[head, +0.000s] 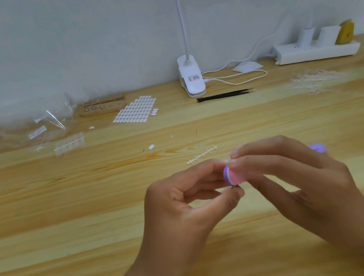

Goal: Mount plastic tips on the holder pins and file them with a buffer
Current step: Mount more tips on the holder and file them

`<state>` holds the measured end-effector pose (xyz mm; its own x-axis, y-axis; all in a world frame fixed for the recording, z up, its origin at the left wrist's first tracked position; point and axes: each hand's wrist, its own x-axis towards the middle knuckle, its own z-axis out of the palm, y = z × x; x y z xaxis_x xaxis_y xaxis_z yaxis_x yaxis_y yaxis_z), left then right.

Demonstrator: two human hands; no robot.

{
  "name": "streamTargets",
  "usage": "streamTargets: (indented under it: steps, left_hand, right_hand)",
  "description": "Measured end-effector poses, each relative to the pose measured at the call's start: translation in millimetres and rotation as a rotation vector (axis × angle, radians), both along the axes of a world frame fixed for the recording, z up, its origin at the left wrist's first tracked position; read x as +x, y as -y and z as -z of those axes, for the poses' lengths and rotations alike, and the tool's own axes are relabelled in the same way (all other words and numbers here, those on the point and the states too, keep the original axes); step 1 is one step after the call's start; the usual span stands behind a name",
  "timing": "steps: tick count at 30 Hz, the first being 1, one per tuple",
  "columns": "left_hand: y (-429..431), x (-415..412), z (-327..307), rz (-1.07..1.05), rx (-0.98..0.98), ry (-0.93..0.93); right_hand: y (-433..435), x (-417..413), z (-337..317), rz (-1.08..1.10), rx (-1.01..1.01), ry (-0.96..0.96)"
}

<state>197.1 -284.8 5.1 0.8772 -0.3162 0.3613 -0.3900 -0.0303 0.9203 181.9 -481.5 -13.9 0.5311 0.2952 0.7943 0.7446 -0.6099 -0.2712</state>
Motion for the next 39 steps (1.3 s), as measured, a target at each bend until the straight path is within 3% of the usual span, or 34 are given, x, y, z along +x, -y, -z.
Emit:
streamTargets:
  steps: [15, 20, 32, 39]
  left_hand:
    - [1.4, -0.2, 2.0, -0.022, 0.041, 0.056]
    - [1.4, -0.9, 4.2, -0.095, 0.022, 0.041]
    - [5.3, -4.5, 6.0, -0.159, 0.070, 0.193]
    - [3.9, -5.1, 5.7, -0.142, 0.013, 0.188]
  right_hand:
    - [-3.2, -0.7, -0.2, -0.030, 0.000, -0.041]
    - [3.1, 2.4, -2.2, 0.055, 0.008, -0.053]
    - [-2.4, -0.8, 3.6, -0.006, -0.001, -0.015]
    - [-4.8, -3.3, 3.6, 0.003, -0.008, 0.044]
